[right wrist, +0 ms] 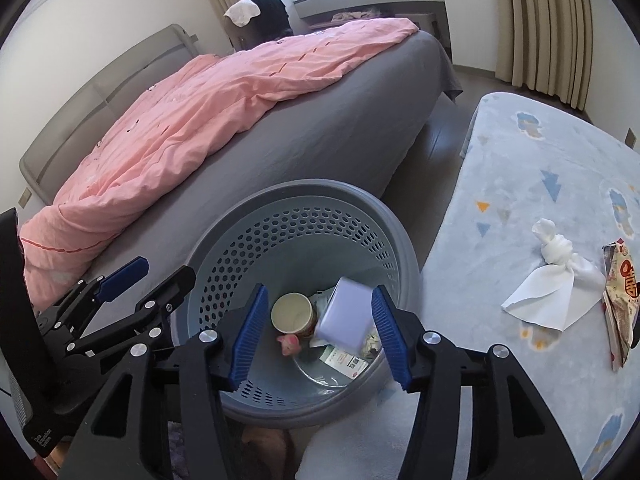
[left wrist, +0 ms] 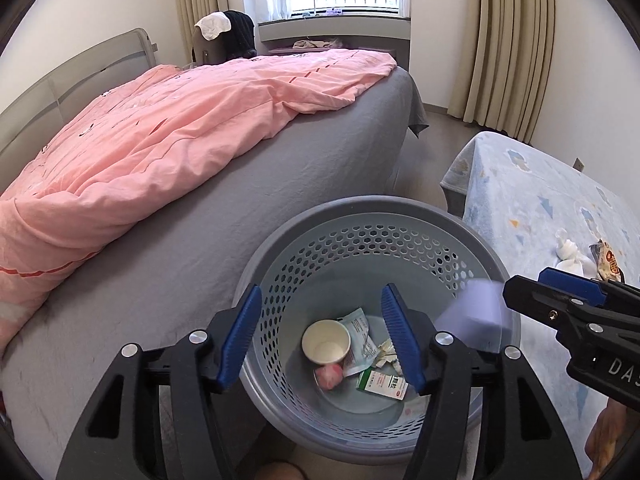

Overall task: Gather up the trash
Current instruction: 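Carry the pig in the left gripper and box in the right gripper into the basket, releasing both, then move both grippers back from the basket to the table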

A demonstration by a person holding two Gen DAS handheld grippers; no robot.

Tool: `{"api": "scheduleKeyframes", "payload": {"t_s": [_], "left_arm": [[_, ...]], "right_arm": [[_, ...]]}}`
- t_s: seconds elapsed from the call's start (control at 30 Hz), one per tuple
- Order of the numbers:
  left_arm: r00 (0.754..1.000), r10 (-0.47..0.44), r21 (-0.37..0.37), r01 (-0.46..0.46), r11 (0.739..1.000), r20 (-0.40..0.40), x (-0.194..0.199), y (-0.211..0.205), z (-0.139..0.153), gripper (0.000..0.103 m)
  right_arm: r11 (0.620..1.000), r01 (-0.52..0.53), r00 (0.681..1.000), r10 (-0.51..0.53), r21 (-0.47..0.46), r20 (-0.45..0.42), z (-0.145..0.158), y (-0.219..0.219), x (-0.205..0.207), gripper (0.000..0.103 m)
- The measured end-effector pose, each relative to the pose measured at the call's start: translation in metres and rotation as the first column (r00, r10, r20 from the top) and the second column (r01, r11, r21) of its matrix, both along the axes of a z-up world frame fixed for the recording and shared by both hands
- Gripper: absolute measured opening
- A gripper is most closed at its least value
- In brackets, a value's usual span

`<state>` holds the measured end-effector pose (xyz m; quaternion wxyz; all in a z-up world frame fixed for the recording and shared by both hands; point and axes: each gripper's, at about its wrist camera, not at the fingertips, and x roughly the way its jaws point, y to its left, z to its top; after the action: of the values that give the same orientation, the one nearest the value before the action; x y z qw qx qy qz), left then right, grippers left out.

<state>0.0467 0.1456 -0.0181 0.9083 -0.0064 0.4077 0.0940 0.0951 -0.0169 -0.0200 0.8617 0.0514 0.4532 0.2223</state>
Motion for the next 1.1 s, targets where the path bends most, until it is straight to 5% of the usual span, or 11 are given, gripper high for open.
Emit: {"api": "scheduleKeyframes", "payload": {"t_s": [1.1], "left_arm": [[0.999, 0.021, 0.009, -0.022, 1.0, 0.033, -0.006, 0.0, 0.008, 0.07]], "right_arm": [[0.999, 0.041, 0.999, -0.041, -0.004, 0.013, 0.003, -0.02, -0.008, 0.06]]}}
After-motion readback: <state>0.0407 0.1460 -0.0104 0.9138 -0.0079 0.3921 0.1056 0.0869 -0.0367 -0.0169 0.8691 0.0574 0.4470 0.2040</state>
